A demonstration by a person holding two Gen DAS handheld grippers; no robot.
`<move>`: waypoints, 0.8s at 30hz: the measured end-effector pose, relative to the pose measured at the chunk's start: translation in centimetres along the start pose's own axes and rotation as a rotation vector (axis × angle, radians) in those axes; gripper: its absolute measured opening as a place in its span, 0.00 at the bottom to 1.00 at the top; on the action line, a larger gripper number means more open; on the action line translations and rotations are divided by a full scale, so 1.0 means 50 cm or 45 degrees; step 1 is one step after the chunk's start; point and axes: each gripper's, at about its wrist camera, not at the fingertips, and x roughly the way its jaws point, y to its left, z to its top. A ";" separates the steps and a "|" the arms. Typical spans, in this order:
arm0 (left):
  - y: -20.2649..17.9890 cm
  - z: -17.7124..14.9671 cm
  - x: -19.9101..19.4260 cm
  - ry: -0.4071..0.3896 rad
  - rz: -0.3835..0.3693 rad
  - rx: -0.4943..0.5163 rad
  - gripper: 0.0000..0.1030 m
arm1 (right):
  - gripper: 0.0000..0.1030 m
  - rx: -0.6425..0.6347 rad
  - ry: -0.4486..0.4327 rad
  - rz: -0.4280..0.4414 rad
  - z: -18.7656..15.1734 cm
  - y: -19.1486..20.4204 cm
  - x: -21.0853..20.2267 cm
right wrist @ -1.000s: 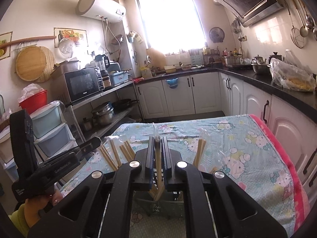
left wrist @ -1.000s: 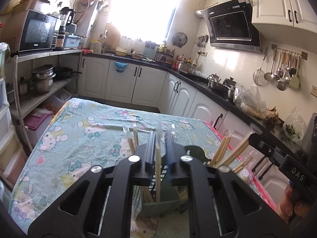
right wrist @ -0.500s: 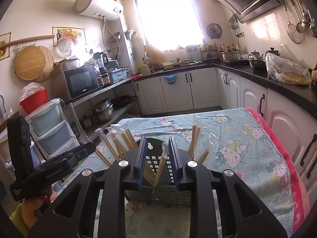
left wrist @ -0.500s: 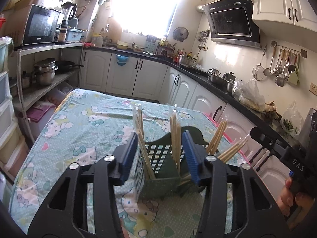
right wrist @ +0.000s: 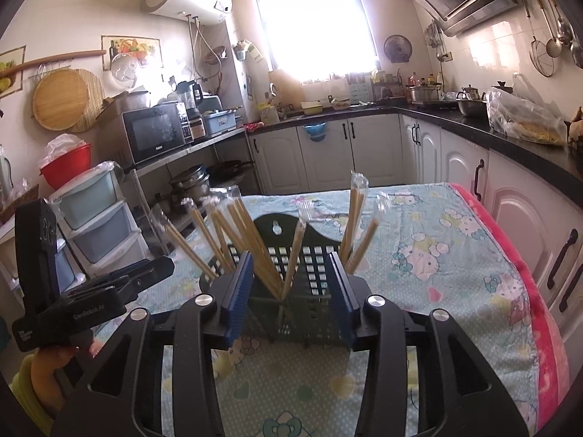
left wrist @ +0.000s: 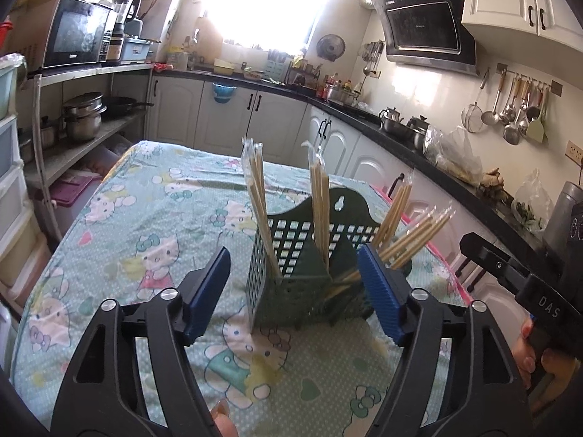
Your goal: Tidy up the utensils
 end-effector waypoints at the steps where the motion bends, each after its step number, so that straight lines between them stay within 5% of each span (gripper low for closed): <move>1: 0.001 -0.005 -0.001 0.006 0.000 0.000 0.66 | 0.41 -0.004 0.007 0.000 -0.007 0.000 -0.002; 17: -0.010 -0.081 -0.005 0.091 -0.005 0.026 0.88 | 0.59 -0.027 0.089 -0.036 -0.094 -0.014 -0.016; 24: -0.005 -0.108 -0.008 0.089 0.007 0.033 0.89 | 0.67 -0.016 0.109 -0.054 -0.130 -0.020 -0.014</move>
